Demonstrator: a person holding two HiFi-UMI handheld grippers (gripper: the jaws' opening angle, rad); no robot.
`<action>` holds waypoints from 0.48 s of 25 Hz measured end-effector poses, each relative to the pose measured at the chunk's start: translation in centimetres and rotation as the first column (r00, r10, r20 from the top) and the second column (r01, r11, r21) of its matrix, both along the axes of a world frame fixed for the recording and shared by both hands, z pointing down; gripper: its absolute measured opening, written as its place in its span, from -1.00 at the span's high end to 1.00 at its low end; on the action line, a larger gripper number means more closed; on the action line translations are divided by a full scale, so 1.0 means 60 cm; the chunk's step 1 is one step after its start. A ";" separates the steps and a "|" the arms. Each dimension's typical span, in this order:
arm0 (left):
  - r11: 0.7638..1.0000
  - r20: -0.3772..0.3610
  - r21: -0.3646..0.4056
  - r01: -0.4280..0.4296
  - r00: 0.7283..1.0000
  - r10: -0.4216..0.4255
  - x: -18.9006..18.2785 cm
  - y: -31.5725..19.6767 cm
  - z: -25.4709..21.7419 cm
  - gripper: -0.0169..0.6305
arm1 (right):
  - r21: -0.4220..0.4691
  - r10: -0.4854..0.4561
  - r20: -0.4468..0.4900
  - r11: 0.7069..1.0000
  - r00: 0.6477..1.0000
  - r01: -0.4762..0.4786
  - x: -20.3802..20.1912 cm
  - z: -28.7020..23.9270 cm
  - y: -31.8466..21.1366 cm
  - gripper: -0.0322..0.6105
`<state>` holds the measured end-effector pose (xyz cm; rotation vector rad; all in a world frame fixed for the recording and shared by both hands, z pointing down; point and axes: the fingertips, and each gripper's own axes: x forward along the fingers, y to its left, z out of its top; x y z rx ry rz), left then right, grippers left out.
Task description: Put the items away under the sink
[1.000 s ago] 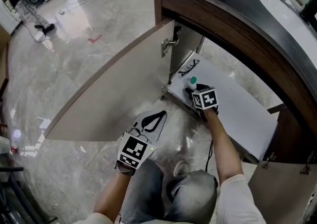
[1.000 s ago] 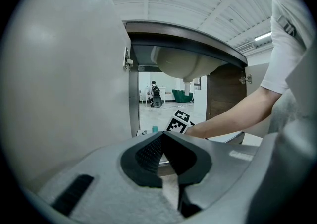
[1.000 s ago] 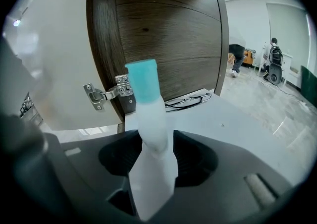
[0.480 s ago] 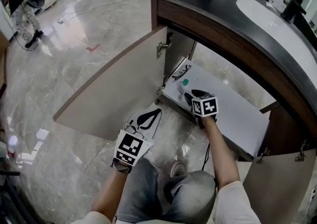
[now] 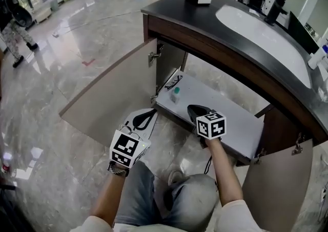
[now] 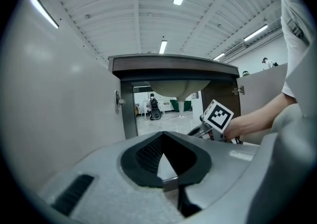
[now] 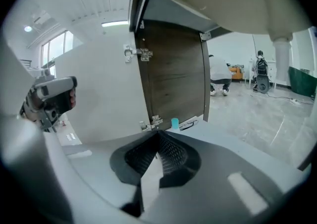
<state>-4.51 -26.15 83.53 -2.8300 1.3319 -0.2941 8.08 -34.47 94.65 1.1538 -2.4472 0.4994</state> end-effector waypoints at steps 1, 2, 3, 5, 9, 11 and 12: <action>1.000 0.000 0.007 -0.003 1.000 0.003 0.003 0.002 -0.009 0.93 | 0.020 -0.007 0.003 1.000 1.000 0.007 0.002 -0.017 0.014 0.88; 1.000 -0.001 0.015 -0.007 1.000 0.007 0.006 0.004 -0.017 0.93 | 0.042 -0.012 0.006 0.999 1.000 0.012 0.005 -0.033 0.028 0.88; 1.000 -0.001 0.023 -0.010 1.000 0.010 0.010 0.006 -0.026 0.93 | 0.062 -0.016 0.008 0.998 1.000 0.016 0.008 -0.050 0.043 0.88; 0.999 0.002 0.043 -0.019 1.000 0.019 0.016 0.011 -0.044 0.93 | 0.097 -0.026 0.008 0.995 1.000 0.025 0.010 -0.079 0.068 0.88; 0.995 0.014 0.088 -0.040 0.999 0.039 0.030 0.020 -0.077 0.93 | 0.162 -0.034 0.021 0.986 0.999 0.030 0.010 -0.140 0.104 0.88; 0.993 0.014 0.108 -0.048 0.999 0.046 0.035 0.023 -0.092 0.93 | 0.204 -0.028 0.038 0.979 0.999 0.020 0.012 -0.179 0.118 0.88; 0.992 0.014 0.116 -0.051 0.999 0.049 0.037 0.025 -0.099 0.93 | 0.226 -0.026 0.042 0.974 0.999 0.016 0.013 -0.198 0.125 0.88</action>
